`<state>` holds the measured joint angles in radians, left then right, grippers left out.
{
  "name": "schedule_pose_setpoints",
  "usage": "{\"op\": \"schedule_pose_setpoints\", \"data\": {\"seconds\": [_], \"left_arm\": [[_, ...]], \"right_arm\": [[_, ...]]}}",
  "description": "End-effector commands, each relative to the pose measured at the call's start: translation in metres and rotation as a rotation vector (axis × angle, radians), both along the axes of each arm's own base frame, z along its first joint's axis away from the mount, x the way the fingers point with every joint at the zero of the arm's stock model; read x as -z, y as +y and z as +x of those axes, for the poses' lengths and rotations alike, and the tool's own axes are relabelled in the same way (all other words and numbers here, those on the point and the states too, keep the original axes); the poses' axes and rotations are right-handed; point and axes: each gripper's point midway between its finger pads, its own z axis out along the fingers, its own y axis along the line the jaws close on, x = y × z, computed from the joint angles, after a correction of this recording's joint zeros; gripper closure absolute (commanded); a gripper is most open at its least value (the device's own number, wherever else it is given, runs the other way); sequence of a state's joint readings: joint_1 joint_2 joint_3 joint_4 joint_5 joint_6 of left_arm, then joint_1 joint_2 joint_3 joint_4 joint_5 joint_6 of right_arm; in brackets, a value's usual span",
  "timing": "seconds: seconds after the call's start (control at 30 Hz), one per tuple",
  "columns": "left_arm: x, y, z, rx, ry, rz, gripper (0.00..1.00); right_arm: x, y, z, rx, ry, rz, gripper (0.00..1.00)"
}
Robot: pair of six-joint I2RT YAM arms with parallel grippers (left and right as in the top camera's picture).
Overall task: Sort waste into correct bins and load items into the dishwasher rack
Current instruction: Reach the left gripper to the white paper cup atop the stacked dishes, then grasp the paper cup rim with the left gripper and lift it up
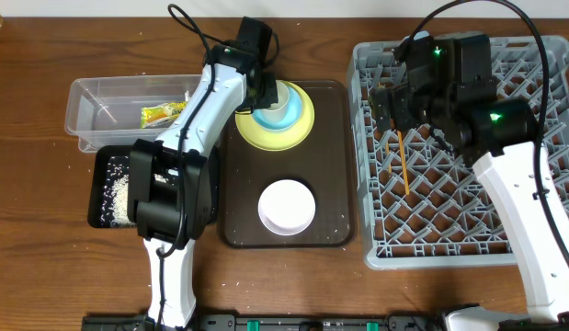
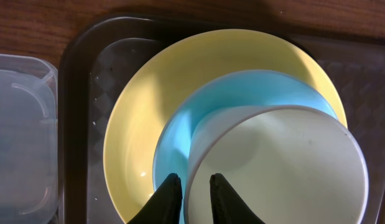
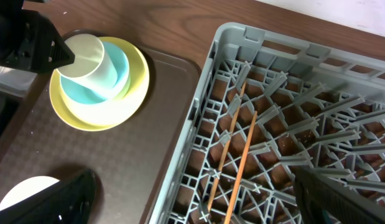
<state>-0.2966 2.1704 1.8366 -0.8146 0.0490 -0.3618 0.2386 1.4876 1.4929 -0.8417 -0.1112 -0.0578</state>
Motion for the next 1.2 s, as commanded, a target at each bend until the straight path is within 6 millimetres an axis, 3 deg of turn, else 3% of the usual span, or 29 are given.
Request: {"op": "schedule_pose_setpoints", "data": {"seconds": [0.0, 0.1, 0.3, 0.6, 0.77, 0.9, 1.17], "left_arm": [[0.003, 0.002, -0.004, 0.001, 0.014, 0.017, 0.81], [0.004, 0.002, -0.005, 0.000, 0.019, 0.018, 0.81], [0.003, 0.002, -0.005, 0.000, 0.018, 0.017, 0.93], [-0.011, 0.002, 0.001, -0.002, -0.021, 0.005, 0.94], [-0.051, 0.001, 0.001, -0.002, -0.098, -0.020, 0.94], [-0.101, -0.001, -0.006, 0.009, -0.183, -0.071, 0.94], [-0.192, -0.020, -0.051, 0.125, -0.244, -0.365, 0.94]], "right_arm": [[-0.001, -0.001, 0.002, 0.013, 0.001, 0.006, 0.01], [-0.001, -0.001, 0.002, 0.013, 0.001, 0.006, 0.01], [-0.001, -0.001, 0.002, 0.013, 0.001, 0.006, 0.01], [-0.001, -0.001, 0.002, 0.013, 0.001, 0.006, 0.01], [-0.001, -0.001, 0.002, 0.013, 0.001, 0.006, 0.01], [-0.001, -0.001, 0.002, 0.013, 0.000, 0.007, 0.01], [-0.003, 0.004, 0.002, 0.006, 0.002, 0.038, 0.01]]}}
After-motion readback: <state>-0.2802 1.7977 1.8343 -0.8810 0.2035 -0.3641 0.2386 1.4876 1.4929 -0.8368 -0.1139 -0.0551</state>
